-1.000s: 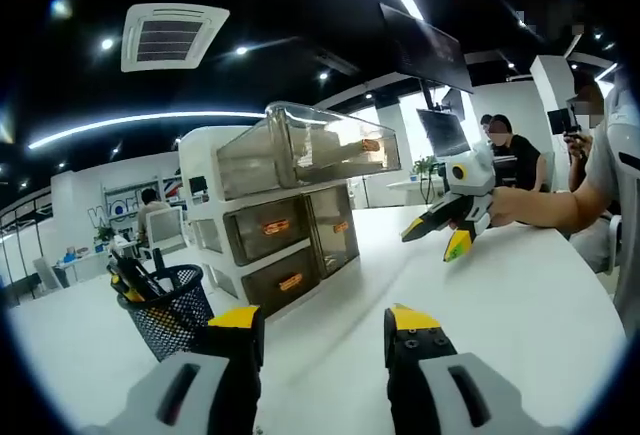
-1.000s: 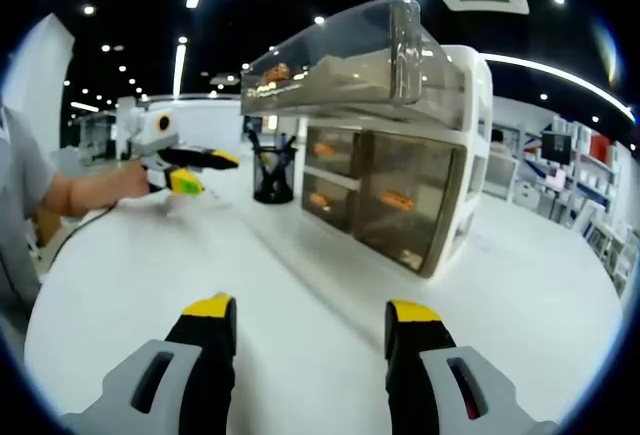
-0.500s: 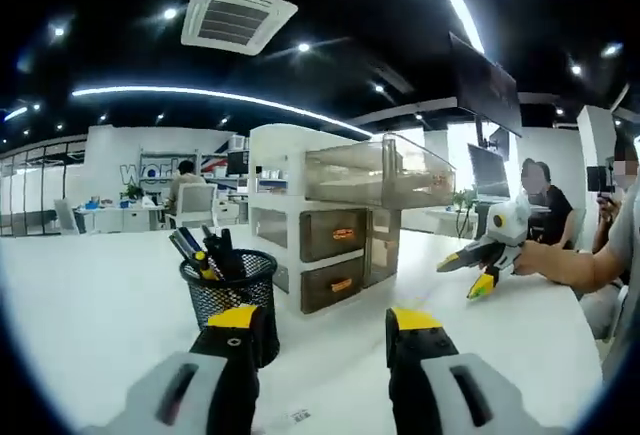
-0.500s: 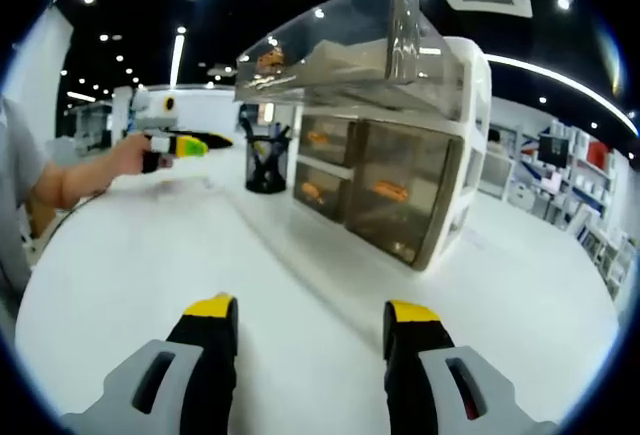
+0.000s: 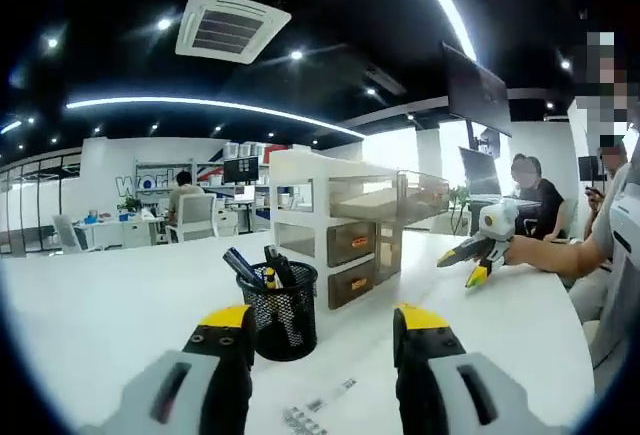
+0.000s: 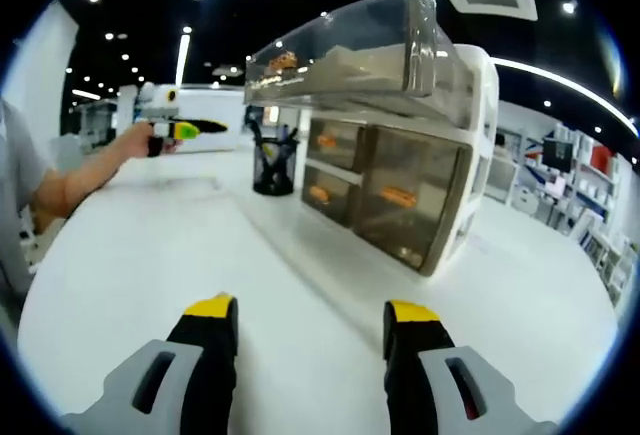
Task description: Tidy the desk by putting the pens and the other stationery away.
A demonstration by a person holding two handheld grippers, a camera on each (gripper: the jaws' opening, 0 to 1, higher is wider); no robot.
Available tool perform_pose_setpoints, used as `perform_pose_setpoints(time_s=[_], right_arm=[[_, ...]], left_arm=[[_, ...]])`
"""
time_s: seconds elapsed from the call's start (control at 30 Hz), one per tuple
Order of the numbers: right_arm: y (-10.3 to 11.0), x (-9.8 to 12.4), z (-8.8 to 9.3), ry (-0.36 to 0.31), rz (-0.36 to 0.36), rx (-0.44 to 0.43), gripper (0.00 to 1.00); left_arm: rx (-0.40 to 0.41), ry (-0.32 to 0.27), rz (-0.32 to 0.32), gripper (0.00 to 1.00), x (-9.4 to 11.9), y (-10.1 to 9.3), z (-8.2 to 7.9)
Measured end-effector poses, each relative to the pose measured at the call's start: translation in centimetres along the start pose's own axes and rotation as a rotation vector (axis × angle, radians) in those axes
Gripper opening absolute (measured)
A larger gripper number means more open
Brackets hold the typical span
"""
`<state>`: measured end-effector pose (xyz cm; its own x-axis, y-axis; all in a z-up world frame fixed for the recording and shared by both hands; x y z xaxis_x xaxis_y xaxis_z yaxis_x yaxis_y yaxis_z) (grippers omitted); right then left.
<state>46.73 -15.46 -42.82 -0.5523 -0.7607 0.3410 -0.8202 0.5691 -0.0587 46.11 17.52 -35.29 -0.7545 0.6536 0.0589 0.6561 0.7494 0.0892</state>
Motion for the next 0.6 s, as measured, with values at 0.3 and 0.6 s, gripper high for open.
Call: perform_pose_setpoints(time_s=[0.3, 0.6], right_arm=[[1.1, 0.1, -0.8, -0.021, -0.019, 0.023, 0.55], [1.6, 0.0, -0.9, -0.02, -0.033, 0.034, 0.55]], left_arm=[[-0.178, -0.011, 0.101, 0.45, 4.0, -2.8, 1.7], [-0.162, 0.016, 0.122, 0.31, 6.6, -2.6, 3.9]])
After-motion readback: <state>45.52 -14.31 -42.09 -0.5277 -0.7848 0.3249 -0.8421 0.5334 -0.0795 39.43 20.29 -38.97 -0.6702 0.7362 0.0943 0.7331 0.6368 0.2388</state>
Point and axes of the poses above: the point that each gripper's makers call its tool centre point, and the gripper's own axes: x roughly backward along the fingers, y roughly to its left, z roughly out of its underside, the point moved 1 cm from there along x, roughly backward along the fingers, and after that the axes turned 3 degrees about -x, right-handed, at the moved point
